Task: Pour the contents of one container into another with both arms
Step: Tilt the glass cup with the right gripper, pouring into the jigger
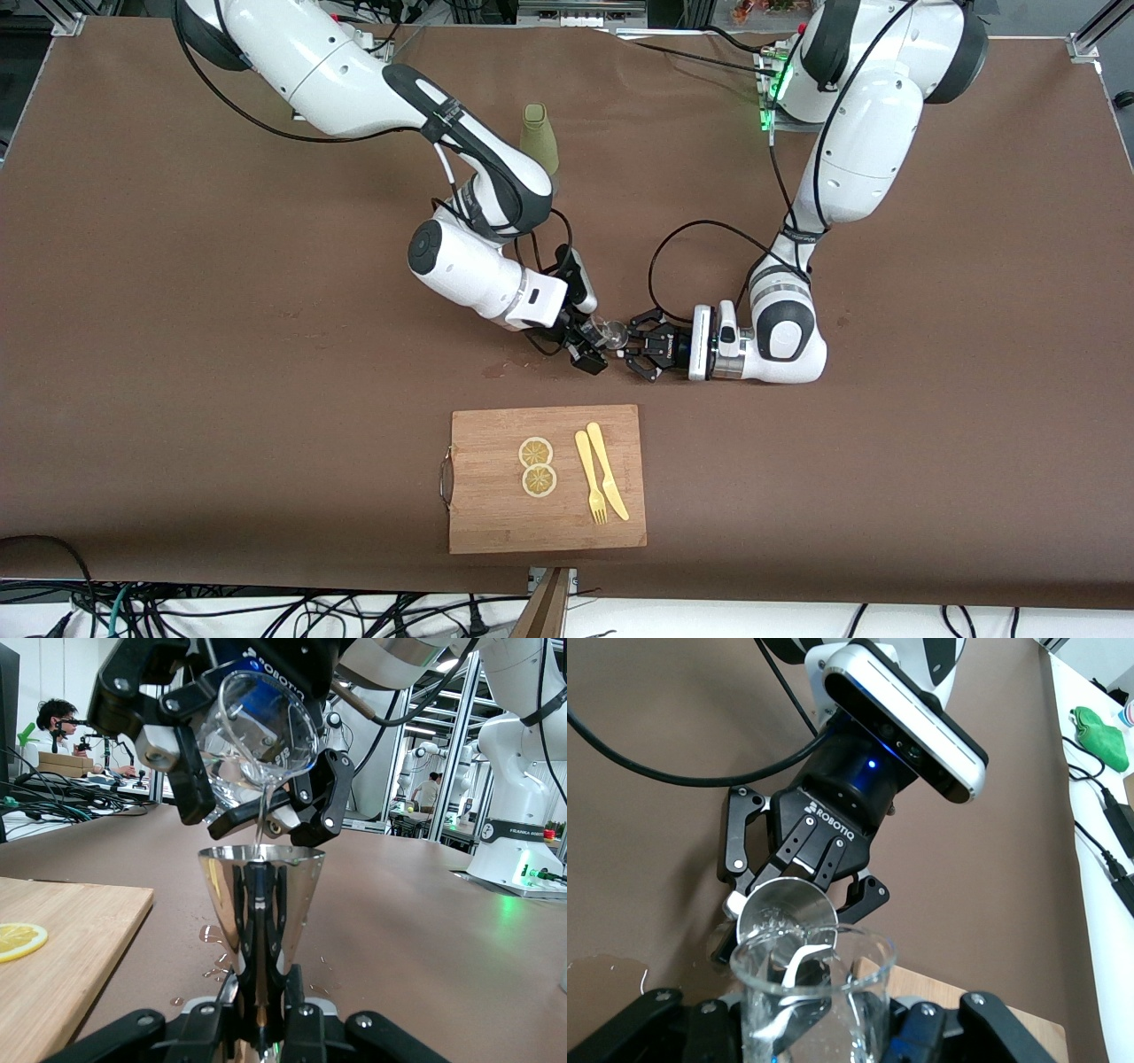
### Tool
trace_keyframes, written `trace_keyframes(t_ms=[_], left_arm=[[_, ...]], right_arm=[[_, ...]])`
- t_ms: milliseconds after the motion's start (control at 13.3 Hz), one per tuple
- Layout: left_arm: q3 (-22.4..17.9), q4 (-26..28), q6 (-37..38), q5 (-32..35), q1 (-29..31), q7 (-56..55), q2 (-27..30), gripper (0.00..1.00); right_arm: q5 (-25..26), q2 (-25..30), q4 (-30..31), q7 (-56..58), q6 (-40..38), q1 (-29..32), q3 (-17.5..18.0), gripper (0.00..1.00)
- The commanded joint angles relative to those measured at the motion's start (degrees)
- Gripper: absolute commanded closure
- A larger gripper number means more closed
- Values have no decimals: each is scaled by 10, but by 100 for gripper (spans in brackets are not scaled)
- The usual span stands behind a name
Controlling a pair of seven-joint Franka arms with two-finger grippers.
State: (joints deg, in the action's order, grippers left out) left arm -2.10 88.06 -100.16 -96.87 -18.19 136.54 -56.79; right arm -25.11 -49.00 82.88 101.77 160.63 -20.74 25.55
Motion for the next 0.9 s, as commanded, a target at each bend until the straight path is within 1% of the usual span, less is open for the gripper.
trace_keyframes(t_ms=[0,151,527,603,678,753,828], left_arm=[[-2,-12,-5,-11,-5,-3,-4,100],[-2,-12,-4,-11,-5,-2,-4,100],[-6,-11,1,-10,2,15,-3,100],[-11,-11,2,-9,4,21,-1,100],[-17,-11,3,-8,14,22,1,100],[-17,-11,11,-5,20,23,1,100],[-20,-10,26,-3,25,23,1,100]], right_arm=[[1,9,11,-91,9,-4,-2,100],[2,11,9,-150,9,-4,-1,100],[0,14,5,-213,5,13,14,100],[-1,14,6,-216,2,25,27,100],[-15,14,5,-216,-8,46,44,100],[-37,14,5,-216,-28,67,60,100],[-46,14,4,-214,-57,85,69,100]])
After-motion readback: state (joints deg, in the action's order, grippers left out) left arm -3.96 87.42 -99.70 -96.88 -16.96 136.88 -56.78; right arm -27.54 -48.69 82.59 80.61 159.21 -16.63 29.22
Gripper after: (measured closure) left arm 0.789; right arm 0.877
